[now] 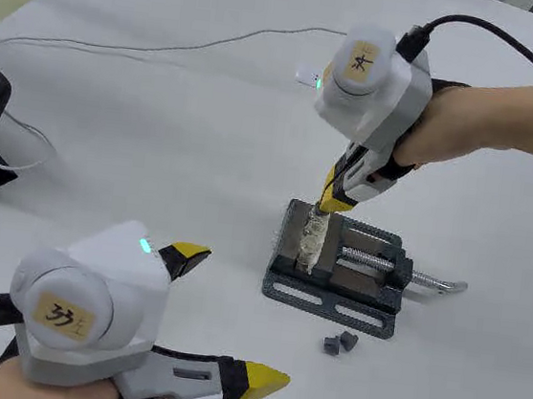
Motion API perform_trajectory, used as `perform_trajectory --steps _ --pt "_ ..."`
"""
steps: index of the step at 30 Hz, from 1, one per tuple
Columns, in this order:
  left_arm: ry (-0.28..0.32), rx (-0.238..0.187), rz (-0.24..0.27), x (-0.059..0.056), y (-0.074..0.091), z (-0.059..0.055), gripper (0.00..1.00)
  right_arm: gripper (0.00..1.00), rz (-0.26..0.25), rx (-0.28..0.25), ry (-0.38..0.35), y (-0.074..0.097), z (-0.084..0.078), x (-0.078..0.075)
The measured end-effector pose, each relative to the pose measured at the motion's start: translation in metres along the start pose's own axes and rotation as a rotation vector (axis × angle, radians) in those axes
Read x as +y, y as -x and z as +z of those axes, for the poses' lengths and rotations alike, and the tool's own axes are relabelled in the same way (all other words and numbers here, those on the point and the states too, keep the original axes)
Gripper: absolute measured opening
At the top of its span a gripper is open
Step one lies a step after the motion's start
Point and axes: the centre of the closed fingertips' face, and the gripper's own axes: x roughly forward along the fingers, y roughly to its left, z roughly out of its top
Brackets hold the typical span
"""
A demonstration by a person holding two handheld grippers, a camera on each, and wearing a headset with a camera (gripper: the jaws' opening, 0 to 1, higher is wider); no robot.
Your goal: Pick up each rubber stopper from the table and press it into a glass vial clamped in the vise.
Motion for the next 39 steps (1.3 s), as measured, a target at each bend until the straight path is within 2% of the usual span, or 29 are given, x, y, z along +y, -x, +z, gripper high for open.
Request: perform_trajectory --steps 3,7,10,11,14,16,22,24,28,32,35,37,39 --pt "0.004 0.000 0.000 0.000 0.000 -0.001 0.86 0.00 0.009 0.004 -0.023 -0.001 0.000 0.001" --pt "0.001 0.001 0.000 0.000 0.001 0.000 0.86 0.00 0.000 0.016 -0.004 -0.002 0.001 0.000" --pt "-0.009 -0.003 -0.001 -0.002 0.003 0.004 0.86 0.00 -0.003 0.006 -0.026 0.000 0.002 0.003" --pt "-0.009 -0.006 -0.001 -0.002 0.003 0.005 0.86 0.00 0.002 0.002 -0.055 0.000 0.002 0.002" --pt "-0.021 -0.004 -0.008 -0.006 0.004 0.009 0.86 0.00 -0.004 0.012 -0.039 0.000 0.003 0.005" --pt "-0.038 -0.003 -0.018 -0.010 0.006 0.011 0.86 0.00 -0.025 0.015 -0.008 0.001 0.003 0.006" --pt "-0.061 -0.001 -0.019 -0.010 0.008 0.015 0.87 0.00 -0.040 -0.062 -0.044 0.001 -0.001 -0.001" --pt "-0.059 -0.005 -0.017 -0.010 0.008 0.017 0.86 0.00 -0.054 -0.090 0.004 0.002 0.000 0.001" --pt "-0.065 -0.009 -0.016 -0.011 0.008 0.018 0.87 0.00 -0.075 -0.110 0.006 0.003 -0.001 0.003" --pt "-0.071 -0.009 -0.018 -0.012 0.007 0.018 0.87 0.00 -0.081 -0.147 -0.043 0.004 0.000 0.000" --pt "-0.070 -0.012 -0.017 -0.013 0.008 0.019 0.87 0.00 -0.080 -0.138 -0.026 0.006 -0.005 0.004" --pt "-0.073 -0.013 -0.018 -0.014 0.008 0.019 0.87 0.11 -0.067 -0.127 -0.044 0.006 -0.008 0.006" --pt "-0.073 -0.013 -0.020 -0.015 0.008 0.019 0.87 0.15 -0.081 -0.147 -0.044 0.009 -0.011 0.007"
